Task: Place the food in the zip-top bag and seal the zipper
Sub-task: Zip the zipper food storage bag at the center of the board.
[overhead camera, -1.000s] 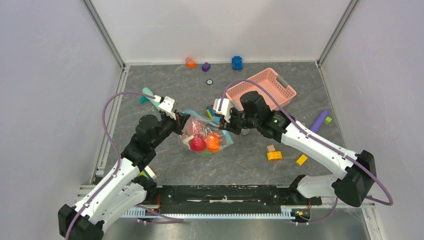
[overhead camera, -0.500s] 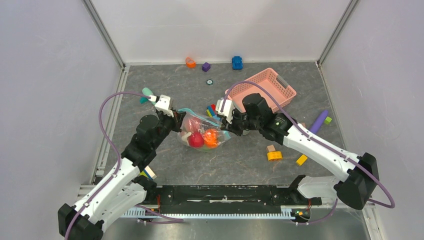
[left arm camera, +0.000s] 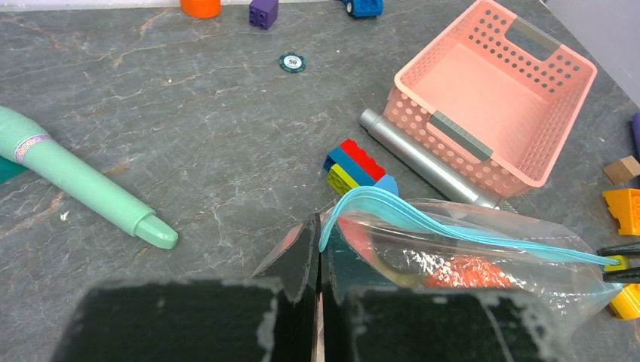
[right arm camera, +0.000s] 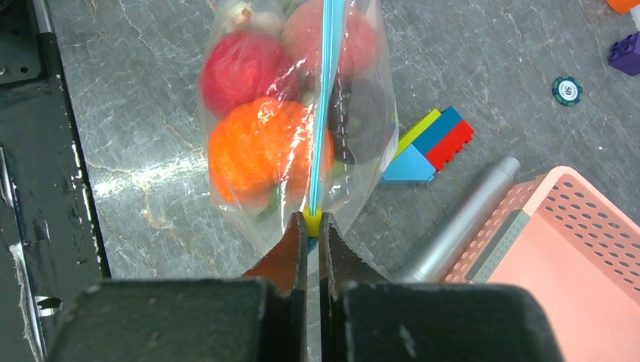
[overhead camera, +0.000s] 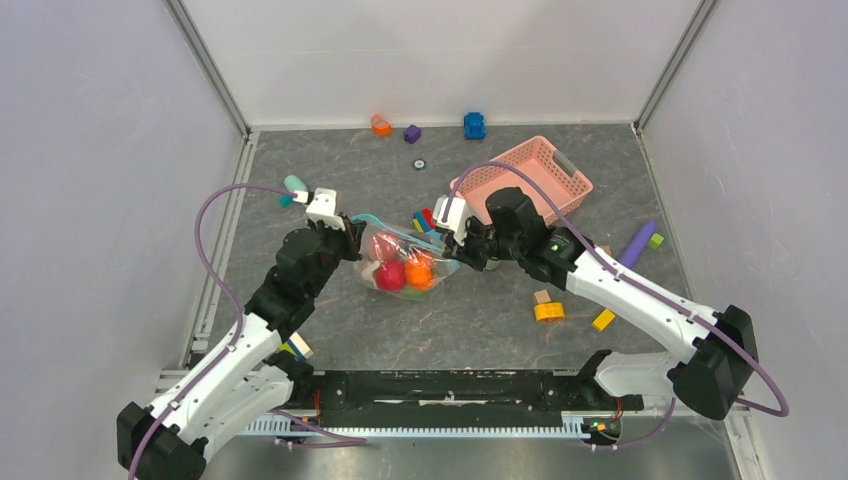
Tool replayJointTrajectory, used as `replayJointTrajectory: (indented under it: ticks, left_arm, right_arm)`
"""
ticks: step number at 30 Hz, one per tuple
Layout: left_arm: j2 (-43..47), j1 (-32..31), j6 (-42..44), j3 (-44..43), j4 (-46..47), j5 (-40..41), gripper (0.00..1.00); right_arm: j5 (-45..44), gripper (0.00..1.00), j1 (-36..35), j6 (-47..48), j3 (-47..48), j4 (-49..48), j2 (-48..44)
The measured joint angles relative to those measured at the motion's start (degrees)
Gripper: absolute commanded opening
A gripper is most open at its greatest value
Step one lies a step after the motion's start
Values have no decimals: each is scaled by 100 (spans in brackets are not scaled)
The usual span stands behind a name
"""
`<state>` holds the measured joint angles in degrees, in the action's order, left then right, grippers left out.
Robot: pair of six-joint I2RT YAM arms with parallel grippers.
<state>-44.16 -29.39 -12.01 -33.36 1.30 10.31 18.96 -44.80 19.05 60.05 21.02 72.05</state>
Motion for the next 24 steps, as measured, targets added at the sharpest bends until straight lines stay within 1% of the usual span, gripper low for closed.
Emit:
replayJointTrajectory:
  ticks: [11, 24]
  left_arm:
    - [-157, -2, -157, -13, 13, 330, 2]
    - [-238, 2, -225, -44, 13, 332, 2]
  right_arm:
    - [-13, 0, 92, -42, -85, -87, -31]
    - [26, 0, 409, -195, -258, -140, -120]
